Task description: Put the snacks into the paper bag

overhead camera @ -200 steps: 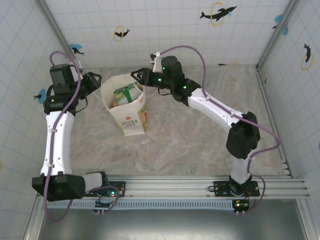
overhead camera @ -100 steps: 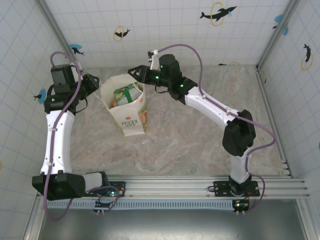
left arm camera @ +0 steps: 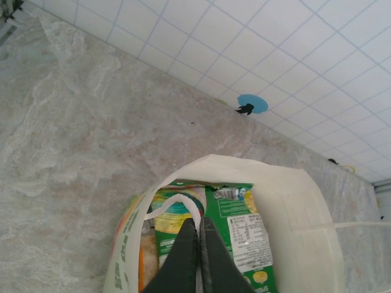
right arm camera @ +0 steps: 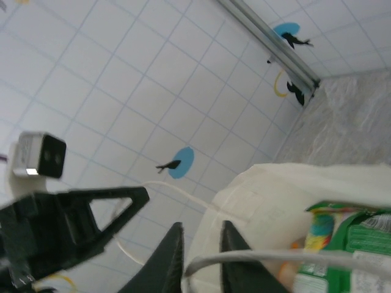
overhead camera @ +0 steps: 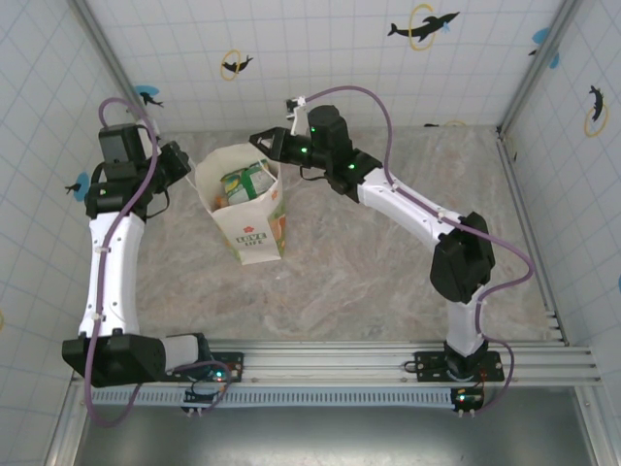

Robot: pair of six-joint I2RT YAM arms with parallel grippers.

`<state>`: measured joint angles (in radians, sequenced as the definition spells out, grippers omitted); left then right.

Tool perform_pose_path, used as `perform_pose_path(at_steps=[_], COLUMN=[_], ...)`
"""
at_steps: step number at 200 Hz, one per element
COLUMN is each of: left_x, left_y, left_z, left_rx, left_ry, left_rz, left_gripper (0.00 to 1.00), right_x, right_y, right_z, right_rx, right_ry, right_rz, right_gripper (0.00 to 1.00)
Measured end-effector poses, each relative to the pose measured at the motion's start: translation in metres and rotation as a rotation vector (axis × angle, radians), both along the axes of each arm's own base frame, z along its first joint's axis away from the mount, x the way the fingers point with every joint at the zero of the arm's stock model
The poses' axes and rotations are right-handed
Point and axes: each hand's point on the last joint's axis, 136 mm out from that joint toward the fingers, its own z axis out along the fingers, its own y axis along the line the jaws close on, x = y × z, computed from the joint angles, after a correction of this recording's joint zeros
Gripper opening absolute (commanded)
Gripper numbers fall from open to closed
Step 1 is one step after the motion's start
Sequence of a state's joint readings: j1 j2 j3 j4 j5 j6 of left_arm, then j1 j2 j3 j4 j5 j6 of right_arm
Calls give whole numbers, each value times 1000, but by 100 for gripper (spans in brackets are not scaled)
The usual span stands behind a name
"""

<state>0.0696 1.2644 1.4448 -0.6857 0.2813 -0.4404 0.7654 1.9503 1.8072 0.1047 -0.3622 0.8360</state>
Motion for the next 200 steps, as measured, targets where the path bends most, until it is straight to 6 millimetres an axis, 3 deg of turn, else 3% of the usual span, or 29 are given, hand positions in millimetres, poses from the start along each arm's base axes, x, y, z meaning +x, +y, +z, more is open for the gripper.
perform_pose_path(at_steps=[16,86,137,168,200], left_x=[1,2,3,7,11], left_y=[0,-14,-31,-57,-98], left_z=[0,8,22,32,37], left_rx=[1,-38,-81,-82,-86], left_ry=[4,15,4,-14,-23], left_rz=[-2,-78,-156,-228,-333], left_gripper=[0,0,0,0,0], right_x=[0,2,2,-1,-5], right_y=[0,-1,-13,-31,-51], right_z=[2,2,11,25,45], right_rx=[7,-6,-42,-71,-88], right_ry=[3,-30,-60,-89,-122], right_rz=[-2,-11,-42,-74,-103], right_gripper=[0,0,0,0,0])
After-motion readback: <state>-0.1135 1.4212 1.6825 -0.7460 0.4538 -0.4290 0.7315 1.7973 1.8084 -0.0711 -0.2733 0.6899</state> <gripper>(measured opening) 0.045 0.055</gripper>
